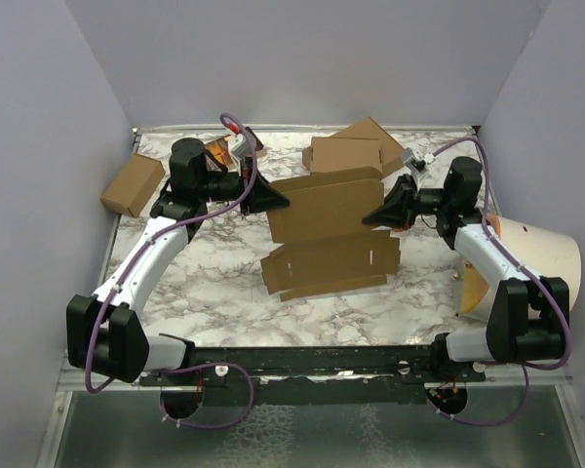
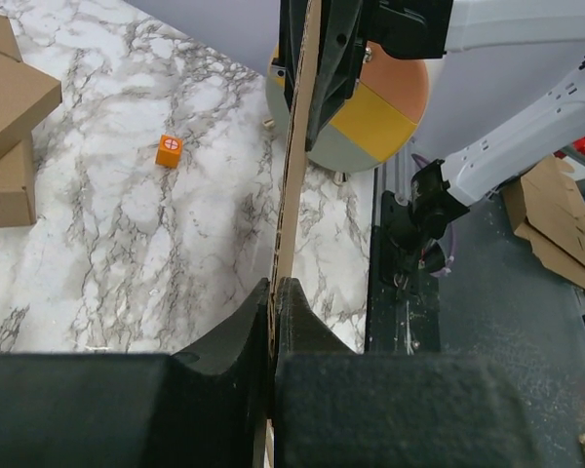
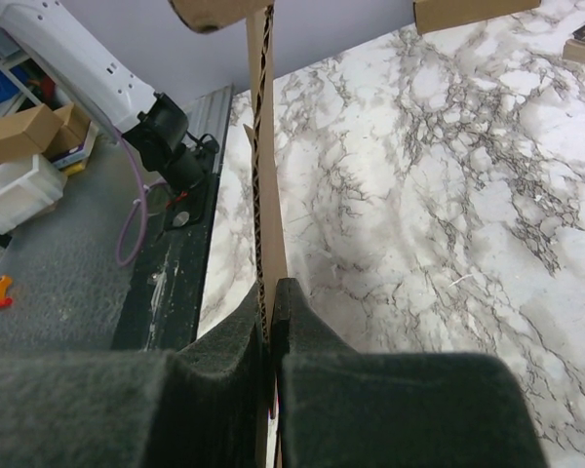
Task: Fold the paper box
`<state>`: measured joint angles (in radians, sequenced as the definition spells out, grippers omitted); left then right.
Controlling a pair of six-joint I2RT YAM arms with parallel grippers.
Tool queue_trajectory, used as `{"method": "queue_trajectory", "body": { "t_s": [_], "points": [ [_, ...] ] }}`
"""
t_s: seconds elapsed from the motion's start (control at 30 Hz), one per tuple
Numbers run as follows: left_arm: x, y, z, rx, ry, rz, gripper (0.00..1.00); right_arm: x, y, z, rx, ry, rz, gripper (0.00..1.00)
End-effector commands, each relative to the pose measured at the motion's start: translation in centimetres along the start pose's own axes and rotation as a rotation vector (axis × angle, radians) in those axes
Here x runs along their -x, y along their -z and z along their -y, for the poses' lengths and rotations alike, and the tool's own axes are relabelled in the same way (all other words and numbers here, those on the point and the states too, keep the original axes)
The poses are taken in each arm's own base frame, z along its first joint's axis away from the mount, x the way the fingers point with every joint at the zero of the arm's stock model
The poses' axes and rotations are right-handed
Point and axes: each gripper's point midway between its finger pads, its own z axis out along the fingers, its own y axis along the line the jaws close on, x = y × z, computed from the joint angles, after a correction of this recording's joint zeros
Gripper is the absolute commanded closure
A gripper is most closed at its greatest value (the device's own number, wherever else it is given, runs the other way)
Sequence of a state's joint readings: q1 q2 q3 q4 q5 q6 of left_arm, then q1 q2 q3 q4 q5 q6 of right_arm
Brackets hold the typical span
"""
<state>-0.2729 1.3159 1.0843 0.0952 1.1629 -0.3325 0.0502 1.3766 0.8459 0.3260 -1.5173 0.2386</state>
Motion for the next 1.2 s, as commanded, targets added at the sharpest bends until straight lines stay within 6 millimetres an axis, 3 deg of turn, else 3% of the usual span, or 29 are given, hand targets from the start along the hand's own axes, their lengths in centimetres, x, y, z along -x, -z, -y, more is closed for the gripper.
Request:
{"method": "queue_trajectory", "body": {
  "t_s": [0.0,0.03,0.17,0.23,0.3,0.43,0.6,0.67,0.73,0.83,1.17],
  "points": [
    [1.4,0.1,1.2,-0.013,-0.088,0.024,1.0,0.9,0.1,-0.5,0.028,0.033,-0.004,0.95],
    [1.4,0.2,1.3,-0.006,-0.1,0.029,1.0,0.9,0.1,-0.5,0.026,0.035,-0.004,0.88],
    [0.5,1.0,1.4,0.043,-0.123,0.052,1.0,1.5,0.2,-0.6,0.025,0.057,-0.004,0.38],
    [0.0,1.7,1.5,0.075,-0.132,0.075,1.0,2.1,0.4,-0.6,0.023,0.088,-0.002,0.25],
    [-0.3,2.5,1.9,0.108,-0.145,0.107,1.0,2.6,0.9,-0.6,0.009,0.093,0.001,0.2],
    [-0.6,3.9,3.2,0.158,-0.182,0.179,1.0,4.3,2.5,0.4,-0.101,0.161,0.004,0.19],
    [-0.5,4.7,4.3,0.162,-0.219,0.253,1.0,5.5,4.0,3.2,-0.319,0.248,-0.036,0.2],
    [-0.6,4.8,4.4,0.161,-0.228,0.255,1.0,5.5,4.6,4.6,-0.392,0.264,-0.052,0.29],
    [-0.7,4.7,4.5,0.15,-0.231,0.249,1.0,4.9,4.8,5.4,-0.4,0.279,-0.068,0.46],
    [-0.9,4.6,4.6,0.135,-0.231,0.248,1.0,3.7,4.2,5.3,-0.319,0.286,-0.072,0.6],
    [-1.1,4.6,4.7,0.126,-0.222,0.257,1.0,2.2,2.9,2.9,-0.181,0.359,-0.087,0.65]
  ]
}}
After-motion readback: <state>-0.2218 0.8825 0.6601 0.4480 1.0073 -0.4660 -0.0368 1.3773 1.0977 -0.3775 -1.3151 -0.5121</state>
